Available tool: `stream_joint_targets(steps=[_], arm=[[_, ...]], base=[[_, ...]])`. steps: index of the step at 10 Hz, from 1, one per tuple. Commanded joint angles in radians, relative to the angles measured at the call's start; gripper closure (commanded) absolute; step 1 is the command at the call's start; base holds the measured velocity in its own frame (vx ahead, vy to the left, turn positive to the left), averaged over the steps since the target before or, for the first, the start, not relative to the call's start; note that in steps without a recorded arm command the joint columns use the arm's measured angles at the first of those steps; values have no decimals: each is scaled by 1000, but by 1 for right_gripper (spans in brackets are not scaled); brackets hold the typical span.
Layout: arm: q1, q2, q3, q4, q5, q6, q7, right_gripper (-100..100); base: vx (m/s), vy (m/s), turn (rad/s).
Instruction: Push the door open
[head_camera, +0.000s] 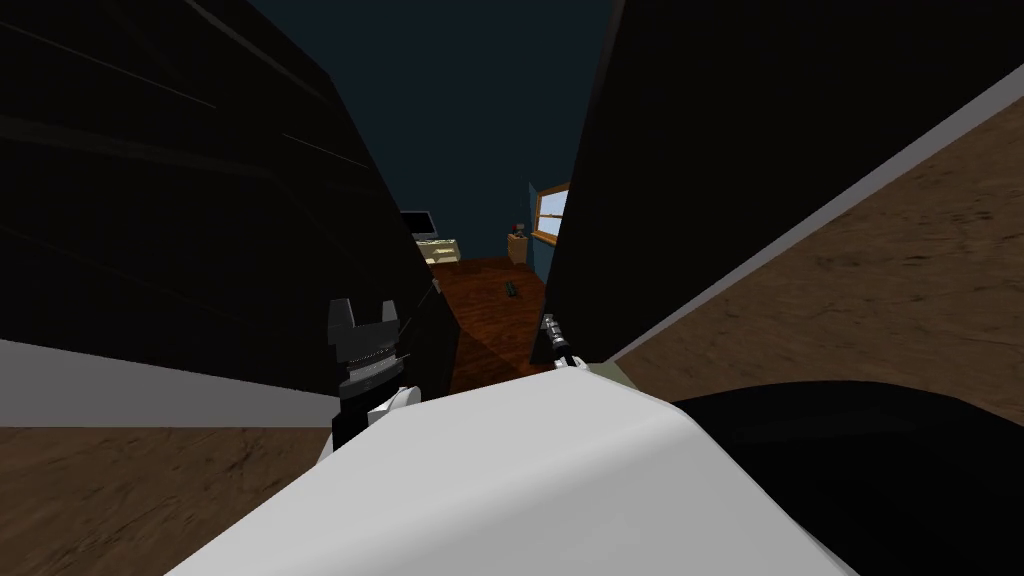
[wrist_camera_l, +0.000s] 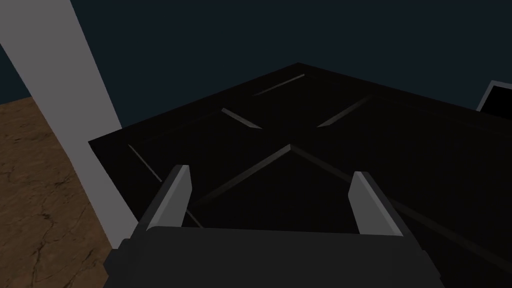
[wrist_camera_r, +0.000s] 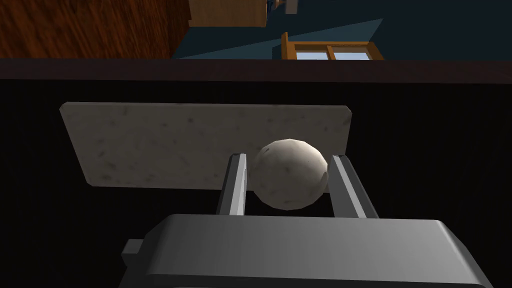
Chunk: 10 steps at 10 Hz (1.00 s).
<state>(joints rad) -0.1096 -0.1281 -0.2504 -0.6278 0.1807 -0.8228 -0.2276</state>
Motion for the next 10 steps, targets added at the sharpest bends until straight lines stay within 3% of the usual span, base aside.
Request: stream_joint_targets(steps=[1,10], arm=[[-17,-17,-32,26,-20,-13,16,100],[-17,-21,-127,35,-88,0,70,100]], base=[[211,73,-81],[187,54,-59]])
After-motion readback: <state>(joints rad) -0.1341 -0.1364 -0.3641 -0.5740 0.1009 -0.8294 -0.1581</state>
